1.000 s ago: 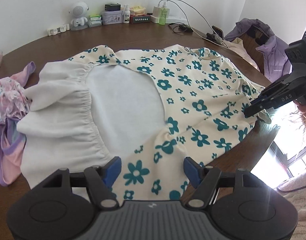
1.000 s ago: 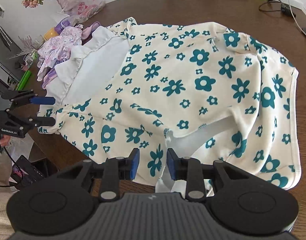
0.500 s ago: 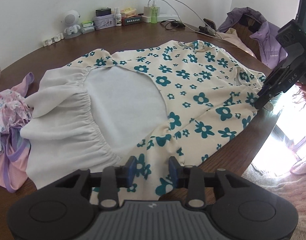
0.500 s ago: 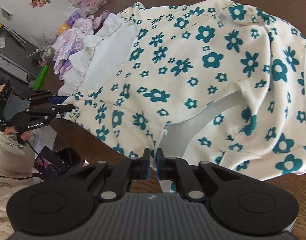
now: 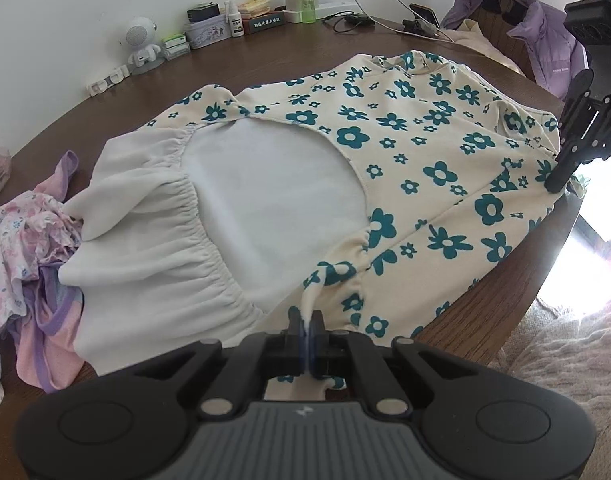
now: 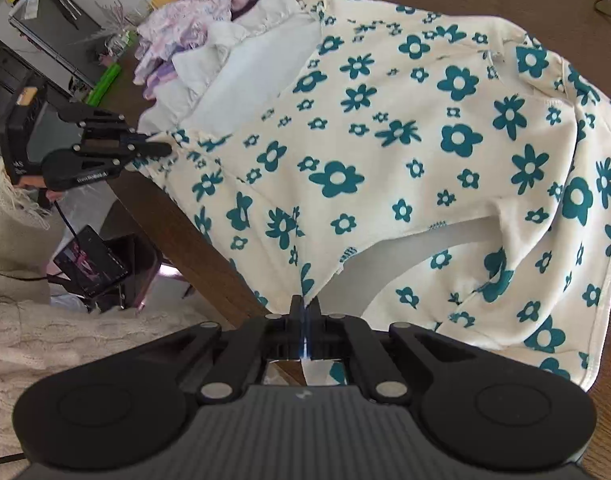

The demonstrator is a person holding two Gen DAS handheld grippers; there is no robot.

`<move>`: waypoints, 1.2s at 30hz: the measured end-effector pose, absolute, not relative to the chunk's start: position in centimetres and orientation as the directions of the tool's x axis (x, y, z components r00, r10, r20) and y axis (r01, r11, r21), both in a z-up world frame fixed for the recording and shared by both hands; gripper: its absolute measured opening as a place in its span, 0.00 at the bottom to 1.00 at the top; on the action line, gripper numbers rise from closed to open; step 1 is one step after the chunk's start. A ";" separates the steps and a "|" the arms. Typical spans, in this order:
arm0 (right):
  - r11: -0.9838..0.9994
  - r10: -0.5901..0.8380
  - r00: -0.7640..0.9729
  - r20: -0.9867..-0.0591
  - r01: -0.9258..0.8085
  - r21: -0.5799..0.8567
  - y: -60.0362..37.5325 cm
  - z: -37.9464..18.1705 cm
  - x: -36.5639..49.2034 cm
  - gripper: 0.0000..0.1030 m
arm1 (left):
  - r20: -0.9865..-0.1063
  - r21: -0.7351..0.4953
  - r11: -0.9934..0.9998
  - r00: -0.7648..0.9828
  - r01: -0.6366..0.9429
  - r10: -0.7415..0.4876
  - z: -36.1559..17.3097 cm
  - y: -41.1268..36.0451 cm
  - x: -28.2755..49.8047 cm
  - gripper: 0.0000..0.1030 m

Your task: Fold clothes

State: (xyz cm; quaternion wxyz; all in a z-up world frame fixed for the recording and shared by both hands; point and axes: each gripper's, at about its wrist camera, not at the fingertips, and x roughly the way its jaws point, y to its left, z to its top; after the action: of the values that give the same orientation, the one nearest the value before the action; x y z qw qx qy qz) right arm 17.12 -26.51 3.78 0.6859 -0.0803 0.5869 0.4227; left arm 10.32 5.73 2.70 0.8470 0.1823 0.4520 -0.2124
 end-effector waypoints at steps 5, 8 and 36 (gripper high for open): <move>0.650 0.443 0.018 -0.896 -0.694 0.308 -26.2 4.1 16.4 0.04 | -0.841 0.137 0.848 0.512 0.512 -0.173 3.6 5.7 10.0 0.14; 0.674 0.461 0.081 -0.884 -0.680 0.290 -26.9 5.7 16.1 0.11 | -0.808 0.122 0.864 0.554 0.488 -0.199 4.8 6.3 9.3 0.23; 0.852 0.376 0.611 -0.696 -0.523 0.001 -26.1 8.8 8.0 0.80 | -0.608 -0.077 0.979 0.769 0.190 -0.197 6.2 5.8 3.3 0.94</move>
State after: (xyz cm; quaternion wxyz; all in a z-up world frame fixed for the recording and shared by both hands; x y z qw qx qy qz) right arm 8.04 -26.10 8.79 0.8918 -0.1018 0.3616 0.2521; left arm 3.26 5.82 6.21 0.9404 -0.0053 0.3241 -0.1031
